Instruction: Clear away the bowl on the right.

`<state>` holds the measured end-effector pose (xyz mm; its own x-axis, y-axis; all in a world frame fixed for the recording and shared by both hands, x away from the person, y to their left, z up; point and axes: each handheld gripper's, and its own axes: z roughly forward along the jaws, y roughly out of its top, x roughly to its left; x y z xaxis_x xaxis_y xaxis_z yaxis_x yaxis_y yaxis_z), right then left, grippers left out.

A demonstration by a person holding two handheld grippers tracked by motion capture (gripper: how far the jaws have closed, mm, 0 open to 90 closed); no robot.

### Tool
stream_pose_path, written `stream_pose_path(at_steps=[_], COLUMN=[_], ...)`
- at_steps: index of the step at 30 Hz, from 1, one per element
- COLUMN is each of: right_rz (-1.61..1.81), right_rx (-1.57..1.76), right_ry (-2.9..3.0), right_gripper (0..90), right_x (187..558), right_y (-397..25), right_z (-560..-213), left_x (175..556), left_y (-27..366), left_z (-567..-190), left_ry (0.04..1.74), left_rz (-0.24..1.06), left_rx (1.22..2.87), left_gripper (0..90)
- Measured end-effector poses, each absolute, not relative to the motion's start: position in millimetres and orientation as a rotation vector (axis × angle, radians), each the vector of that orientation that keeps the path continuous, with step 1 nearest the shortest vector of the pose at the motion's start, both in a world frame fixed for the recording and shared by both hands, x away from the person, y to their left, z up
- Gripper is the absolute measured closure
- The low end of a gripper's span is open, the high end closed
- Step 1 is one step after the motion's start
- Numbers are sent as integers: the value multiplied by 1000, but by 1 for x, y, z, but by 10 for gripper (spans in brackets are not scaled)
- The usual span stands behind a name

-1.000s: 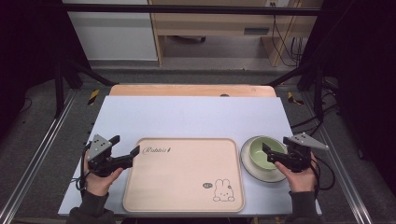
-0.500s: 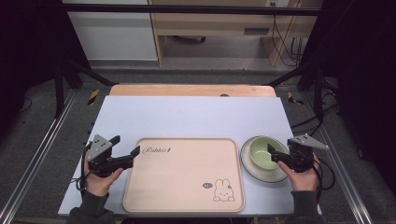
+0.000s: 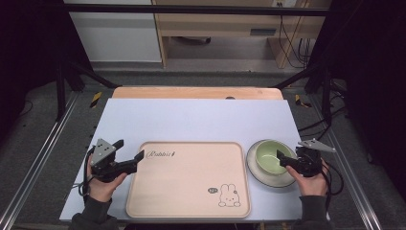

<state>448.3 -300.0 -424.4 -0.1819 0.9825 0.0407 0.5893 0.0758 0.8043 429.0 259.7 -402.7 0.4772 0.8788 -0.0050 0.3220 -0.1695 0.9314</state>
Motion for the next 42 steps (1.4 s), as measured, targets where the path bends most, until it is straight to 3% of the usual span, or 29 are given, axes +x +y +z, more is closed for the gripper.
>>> stream_pose_path(at_steps=[10, 27, 42], right_rz=[903, 826, 767], right_rx=[1602, 1647, 1738], right_ry=[1850, 1952, 1983], right_gripper=[309, 548, 695], right_x=[451, 456, 461], right_y=[-304, -305, -305], right_z=[-431, -441, -443], left_x=[429, 431, 431], left_y=[260, 260, 260], left_z=[-402, -404, -405], left_ry=[1032, 1035, 1036], left_rz=[699, 698, 697], left_rx=[1725, 1735, 1739], left_gripper=[163, 166, 172])
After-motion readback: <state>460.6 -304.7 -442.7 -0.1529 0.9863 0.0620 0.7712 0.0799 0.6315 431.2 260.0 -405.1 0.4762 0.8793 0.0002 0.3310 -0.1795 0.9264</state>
